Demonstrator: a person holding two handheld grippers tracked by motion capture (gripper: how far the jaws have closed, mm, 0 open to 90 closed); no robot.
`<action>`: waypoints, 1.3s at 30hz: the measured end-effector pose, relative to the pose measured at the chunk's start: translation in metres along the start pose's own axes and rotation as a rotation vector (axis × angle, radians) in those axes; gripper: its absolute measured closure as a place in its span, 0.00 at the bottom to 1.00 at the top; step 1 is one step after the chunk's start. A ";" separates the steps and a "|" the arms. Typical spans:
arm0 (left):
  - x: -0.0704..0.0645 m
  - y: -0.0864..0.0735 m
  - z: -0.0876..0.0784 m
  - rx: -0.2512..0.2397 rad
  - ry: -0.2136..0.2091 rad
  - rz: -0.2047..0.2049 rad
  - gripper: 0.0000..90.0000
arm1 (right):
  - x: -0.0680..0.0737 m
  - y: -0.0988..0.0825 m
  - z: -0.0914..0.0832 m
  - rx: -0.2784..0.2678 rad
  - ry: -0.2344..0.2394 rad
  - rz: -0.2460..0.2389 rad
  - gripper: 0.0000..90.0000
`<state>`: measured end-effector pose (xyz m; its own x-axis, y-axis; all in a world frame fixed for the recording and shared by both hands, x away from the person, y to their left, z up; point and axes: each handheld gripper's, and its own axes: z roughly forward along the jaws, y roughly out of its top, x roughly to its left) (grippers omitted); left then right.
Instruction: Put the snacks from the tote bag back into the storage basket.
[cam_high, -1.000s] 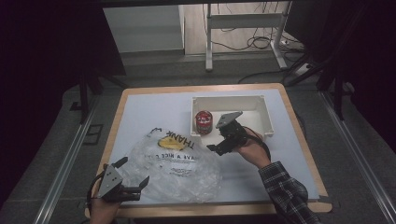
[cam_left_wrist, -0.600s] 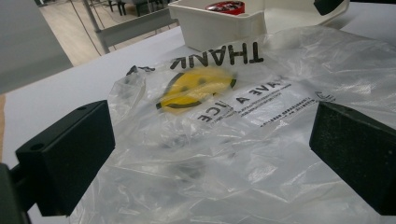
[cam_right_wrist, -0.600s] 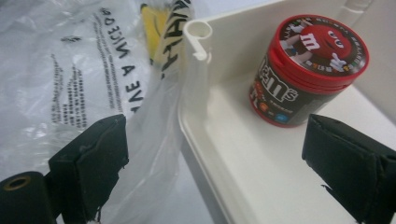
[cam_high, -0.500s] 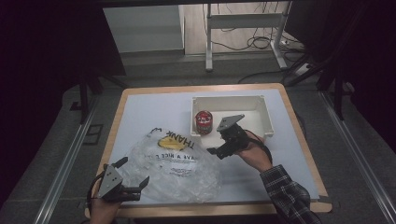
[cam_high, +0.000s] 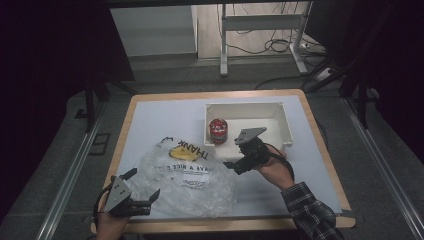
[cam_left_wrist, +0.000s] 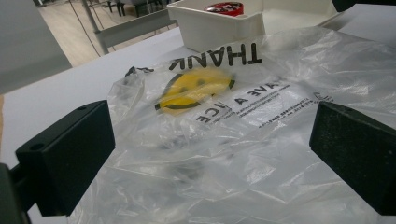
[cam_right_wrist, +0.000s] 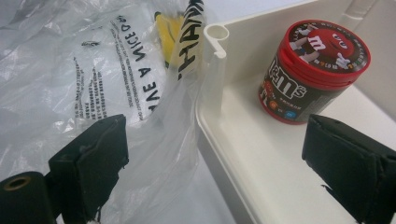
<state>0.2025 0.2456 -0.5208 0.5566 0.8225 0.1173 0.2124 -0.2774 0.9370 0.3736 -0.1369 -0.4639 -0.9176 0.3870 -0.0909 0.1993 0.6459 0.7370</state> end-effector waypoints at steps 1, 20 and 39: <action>0.000 0.000 0.000 -0.001 0.000 -0.002 0.00 | 0.000 -0.001 0.000 -0.003 0.000 0.001 0.08; 0.000 0.000 0.000 -0.003 0.004 -0.005 0.00 | 0.007 -0.013 -0.015 -0.055 -0.023 0.032 0.08; 0.000 0.000 0.000 -0.004 0.011 -0.008 0.00 | 0.012 -0.018 -0.026 -0.084 -0.054 0.007 0.08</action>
<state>0.2025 0.2461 -0.5206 0.5460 0.8300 0.1136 0.2135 -0.2690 0.9392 0.3504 -0.1614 -0.4607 -0.8959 0.4277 -0.1201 0.1741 0.5868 0.7908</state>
